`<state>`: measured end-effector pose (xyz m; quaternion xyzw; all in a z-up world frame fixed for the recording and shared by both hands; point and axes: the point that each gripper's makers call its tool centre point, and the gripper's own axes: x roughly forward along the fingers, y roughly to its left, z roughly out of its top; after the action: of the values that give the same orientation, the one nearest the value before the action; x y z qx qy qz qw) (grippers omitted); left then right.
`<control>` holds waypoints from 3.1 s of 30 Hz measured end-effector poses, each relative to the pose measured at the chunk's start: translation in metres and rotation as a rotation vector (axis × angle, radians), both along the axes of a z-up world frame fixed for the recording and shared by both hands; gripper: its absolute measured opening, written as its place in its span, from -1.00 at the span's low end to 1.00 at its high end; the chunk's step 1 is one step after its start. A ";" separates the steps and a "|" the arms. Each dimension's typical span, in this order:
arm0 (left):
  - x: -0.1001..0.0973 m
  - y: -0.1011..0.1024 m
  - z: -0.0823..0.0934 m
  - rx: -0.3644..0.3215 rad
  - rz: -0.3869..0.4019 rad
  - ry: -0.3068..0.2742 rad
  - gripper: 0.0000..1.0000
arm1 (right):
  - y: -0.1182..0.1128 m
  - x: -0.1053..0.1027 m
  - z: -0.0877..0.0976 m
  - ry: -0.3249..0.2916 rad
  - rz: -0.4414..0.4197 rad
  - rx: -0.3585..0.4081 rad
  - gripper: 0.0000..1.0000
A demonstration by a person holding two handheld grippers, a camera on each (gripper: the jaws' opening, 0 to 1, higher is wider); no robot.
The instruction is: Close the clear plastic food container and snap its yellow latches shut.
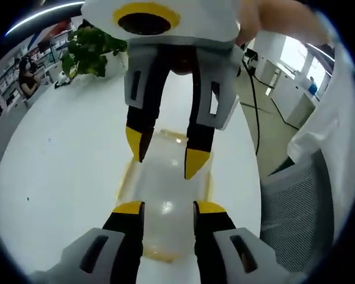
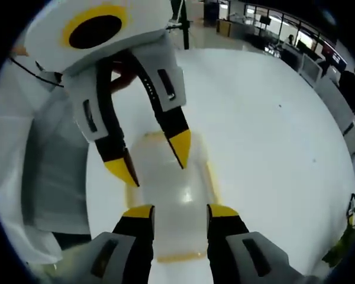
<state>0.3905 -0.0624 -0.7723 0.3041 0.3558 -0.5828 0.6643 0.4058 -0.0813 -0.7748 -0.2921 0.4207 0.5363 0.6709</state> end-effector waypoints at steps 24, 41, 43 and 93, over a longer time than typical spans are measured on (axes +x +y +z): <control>-0.024 -0.002 -0.008 0.005 -0.010 -0.028 -0.19 | 0.010 0.015 0.003 -0.017 -0.007 0.022 -0.24; -0.031 -0.003 -0.015 0.042 -0.048 -0.169 -0.02 | 0.021 0.028 -0.003 0.004 -0.007 0.033 -0.23; -0.033 -0.004 -0.017 0.044 -0.047 -0.175 0.01 | 0.021 0.028 -0.004 0.007 -0.004 0.029 -0.23; -0.021 -0.002 -0.021 0.114 -0.009 -0.342 -0.26 | 0.029 0.023 -0.023 0.218 0.115 -0.100 -0.31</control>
<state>0.3693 -0.0643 -0.7938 0.4375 0.2689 -0.5043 0.6942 0.4284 -0.0528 -0.7973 -0.2886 0.4998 0.5808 0.5740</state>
